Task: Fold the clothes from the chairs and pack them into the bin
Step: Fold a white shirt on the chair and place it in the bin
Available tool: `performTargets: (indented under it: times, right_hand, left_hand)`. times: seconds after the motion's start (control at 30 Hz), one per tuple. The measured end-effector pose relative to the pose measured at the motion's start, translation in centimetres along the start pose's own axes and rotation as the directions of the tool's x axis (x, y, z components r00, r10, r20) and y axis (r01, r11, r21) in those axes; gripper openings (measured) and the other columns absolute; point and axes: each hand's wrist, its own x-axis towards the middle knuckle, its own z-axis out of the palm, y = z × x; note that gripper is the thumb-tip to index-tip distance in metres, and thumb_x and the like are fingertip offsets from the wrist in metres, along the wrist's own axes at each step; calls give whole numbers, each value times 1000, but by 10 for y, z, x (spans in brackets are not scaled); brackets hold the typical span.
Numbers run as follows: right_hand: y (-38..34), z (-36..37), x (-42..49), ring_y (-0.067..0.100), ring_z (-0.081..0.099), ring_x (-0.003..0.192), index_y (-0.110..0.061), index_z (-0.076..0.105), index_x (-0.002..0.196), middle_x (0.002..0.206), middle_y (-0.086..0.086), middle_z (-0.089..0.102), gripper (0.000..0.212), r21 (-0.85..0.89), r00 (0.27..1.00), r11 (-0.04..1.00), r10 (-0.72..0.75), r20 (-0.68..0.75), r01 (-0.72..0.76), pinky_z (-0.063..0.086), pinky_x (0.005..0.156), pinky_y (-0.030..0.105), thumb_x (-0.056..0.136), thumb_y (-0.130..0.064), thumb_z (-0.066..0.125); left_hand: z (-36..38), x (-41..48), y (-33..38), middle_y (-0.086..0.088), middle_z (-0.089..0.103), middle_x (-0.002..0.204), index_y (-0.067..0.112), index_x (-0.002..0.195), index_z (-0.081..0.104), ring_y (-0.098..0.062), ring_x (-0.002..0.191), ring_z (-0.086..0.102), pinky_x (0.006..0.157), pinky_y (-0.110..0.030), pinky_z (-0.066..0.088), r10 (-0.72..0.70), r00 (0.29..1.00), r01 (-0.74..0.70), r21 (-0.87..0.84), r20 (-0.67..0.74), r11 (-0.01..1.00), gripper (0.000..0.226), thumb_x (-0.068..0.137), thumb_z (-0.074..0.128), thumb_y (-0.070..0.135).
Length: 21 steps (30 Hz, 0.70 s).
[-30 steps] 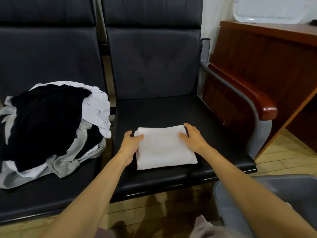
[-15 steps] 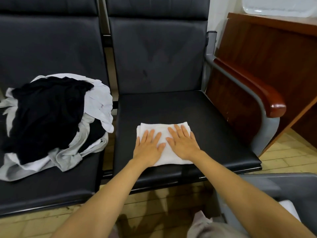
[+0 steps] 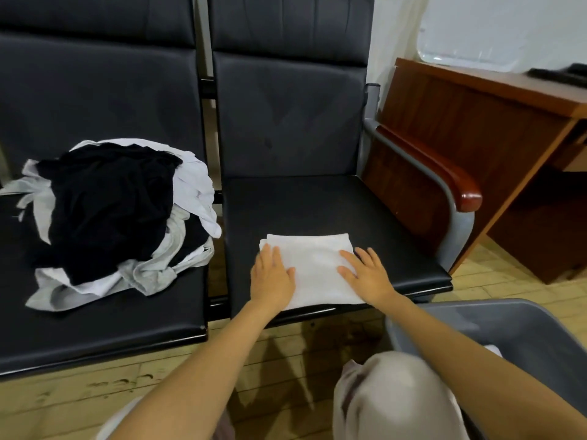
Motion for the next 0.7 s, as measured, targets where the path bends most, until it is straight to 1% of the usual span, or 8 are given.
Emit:
performTargets:
  times: [0.03,0.1,0.23,0.33,0.43,0.5,0.6,0.7]
  right_hand:
    - [1,0,-4,25,-4,148,-36,20,150,160,3,10,51,13,998,998,56,14,-56,3,119,42,102,-49,26]
    - [-3,-2,-10,28,-5,147,-36,19,150,159,4,12,49,23,992,993,113,57,-114,5,118,48,102,-47,25]
    - [-18,-6,-8,30,-3,147,-31,17,151,158,3,15,47,-48,988,991,127,82,-124,4,117,51,105,-37,24]
    - [-23,-2,-6,30,4,146,-27,22,149,156,6,21,45,-44,990,989,139,19,-138,6,117,49,105,-33,27]
    - [-22,3,-9,29,16,141,-23,30,146,150,9,29,43,-29,989,992,122,-81,-124,12,116,42,104,-30,31]
    - [-20,6,-13,31,22,135,-21,33,143,145,11,33,40,-12,986,992,120,-114,-123,16,113,42,104,-28,32]
    - [-4,12,-20,30,31,127,-18,35,141,138,11,38,38,12,973,992,124,-194,-124,24,108,40,103,-21,34]
    - [33,13,-32,28,35,121,-18,36,140,133,9,40,38,59,948,988,152,-280,-140,28,101,36,103,-20,33]
  left_hand:
    - [-2,-1,-2,-13,7,157,6,150,13,-32,143,11,117,-42,17,-52,998,53,15,-45,999,66,100,38,42]
    - [-7,0,-3,-15,18,150,4,144,24,-33,138,17,113,-42,20,-136,989,139,49,-55,989,71,96,43,52]
    - [-17,11,2,-16,23,144,7,133,41,-35,132,22,110,-42,22,-237,970,240,-55,46,969,66,87,59,52]
    - [-19,23,6,-16,27,142,13,132,45,-36,131,24,109,-42,23,-258,961,266,-86,95,960,62,84,64,48]
    - [-15,29,14,-13,43,137,19,138,40,-35,127,38,107,-44,24,-174,981,179,-63,83,982,57,89,61,40]
    - [-10,28,23,-10,53,130,21,138,38,-32,118,49,99,-42,31,-81,995,84,-64,56,994,50,93,57,32]
    - [1,25,39,-11,54,120,21,135,39,-30,104,54,79,-39,42,55,998,-54,-53,36,997,42,96,52,28]
    - [20,22,65,-8,54,117,24,135,38,-27,99,54,80,-43,48,184,981,-185,12,58,983,38,98,43,29]
